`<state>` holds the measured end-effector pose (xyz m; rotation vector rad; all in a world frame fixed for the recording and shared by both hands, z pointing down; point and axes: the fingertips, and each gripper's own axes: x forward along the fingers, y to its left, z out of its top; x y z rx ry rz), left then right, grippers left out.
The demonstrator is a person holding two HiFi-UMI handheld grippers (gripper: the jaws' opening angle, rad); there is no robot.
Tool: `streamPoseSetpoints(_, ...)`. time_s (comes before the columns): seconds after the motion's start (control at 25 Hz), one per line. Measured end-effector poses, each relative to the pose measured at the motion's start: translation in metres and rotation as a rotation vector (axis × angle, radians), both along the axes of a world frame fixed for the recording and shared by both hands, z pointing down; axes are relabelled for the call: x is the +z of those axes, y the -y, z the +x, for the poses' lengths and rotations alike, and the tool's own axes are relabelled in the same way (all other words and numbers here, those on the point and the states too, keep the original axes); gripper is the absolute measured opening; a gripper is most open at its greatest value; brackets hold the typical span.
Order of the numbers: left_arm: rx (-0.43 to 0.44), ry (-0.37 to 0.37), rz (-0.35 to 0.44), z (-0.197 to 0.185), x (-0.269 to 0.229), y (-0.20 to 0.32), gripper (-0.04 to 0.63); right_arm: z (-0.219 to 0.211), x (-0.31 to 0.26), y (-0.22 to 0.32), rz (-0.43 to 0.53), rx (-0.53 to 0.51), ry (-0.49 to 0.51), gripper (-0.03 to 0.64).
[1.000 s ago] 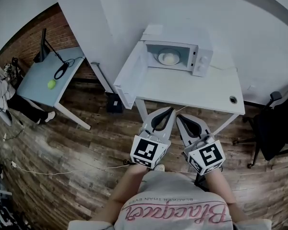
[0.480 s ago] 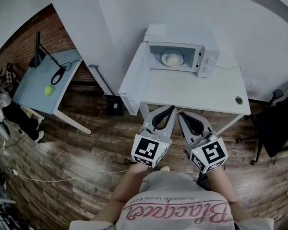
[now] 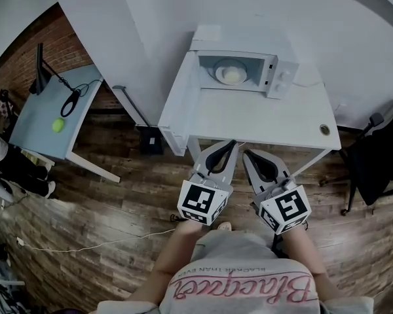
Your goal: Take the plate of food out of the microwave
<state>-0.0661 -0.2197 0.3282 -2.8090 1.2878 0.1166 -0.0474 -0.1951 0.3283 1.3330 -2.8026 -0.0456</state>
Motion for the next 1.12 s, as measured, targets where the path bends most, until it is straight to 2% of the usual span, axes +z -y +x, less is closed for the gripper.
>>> streamPoseSetpoints(0.24, 0.012, -0.013, 0.002, 0.004, -0.003, 0.008, 0.006, 0.006, 0.0, 0.01, -0.006, 0.014, -0.003, 0.011)
streamPoseSetpoints(0.52, -0.017, -0.018, -0.029, -0.001, 0.009, 0.027, 0.006, 0.008, 0.009, 0.029, -0.038, 0.006, 0.011, 0.011)
streamPoseSetpoints(0.68, -0.032, -0.015, -0.038, -0.003, 0.012, 0.047, 0.006, 0.008, 0.012, 0.052, -0.058, 0.003, 0.043, 0.012)
streamPoseSetpoints(1.12, -0.05, -0.003, -0.061, 0.005, 0.018, 0.117, 0.006, 0.012, 0.017, 0.121, -0.07, -0.046, 0.051, 0.011)
